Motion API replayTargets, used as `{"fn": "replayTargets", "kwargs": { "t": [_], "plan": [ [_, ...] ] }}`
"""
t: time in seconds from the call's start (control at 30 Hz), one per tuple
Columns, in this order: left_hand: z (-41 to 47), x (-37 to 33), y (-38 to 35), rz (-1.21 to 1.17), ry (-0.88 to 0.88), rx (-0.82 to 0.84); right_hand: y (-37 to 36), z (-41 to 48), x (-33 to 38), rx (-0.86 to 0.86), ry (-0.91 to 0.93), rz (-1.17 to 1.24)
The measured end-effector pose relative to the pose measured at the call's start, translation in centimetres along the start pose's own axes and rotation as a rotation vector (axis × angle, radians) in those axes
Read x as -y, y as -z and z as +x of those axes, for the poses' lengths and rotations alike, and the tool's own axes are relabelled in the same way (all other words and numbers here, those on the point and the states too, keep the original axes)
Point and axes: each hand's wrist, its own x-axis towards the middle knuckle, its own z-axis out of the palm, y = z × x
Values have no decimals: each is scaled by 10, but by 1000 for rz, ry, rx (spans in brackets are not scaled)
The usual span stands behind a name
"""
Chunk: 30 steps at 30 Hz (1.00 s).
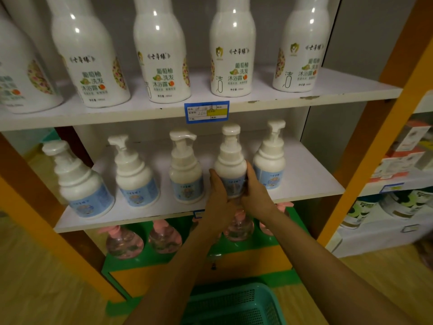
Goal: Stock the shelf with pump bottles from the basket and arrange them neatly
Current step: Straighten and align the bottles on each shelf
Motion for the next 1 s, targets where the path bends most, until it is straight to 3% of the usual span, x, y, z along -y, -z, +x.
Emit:
{"fn": "replayTargets", "kwargs": {
  "t": [0.27,0.73,0.87,1.0],
  "plan": [
    [4,5,-2,-85,0,-25,-3,5,-4,-71,8,-41],
    [-2,-3,-3,38,55,-51,0,5,-5,-112,-80,-159],
    [-2,-1,-3,-24,29,0,5,-1,-13,-16,-101,-93],
    [-18,-3,-16,77,18,-193,31,-16,-21,61,-228,106]
  ]
}}
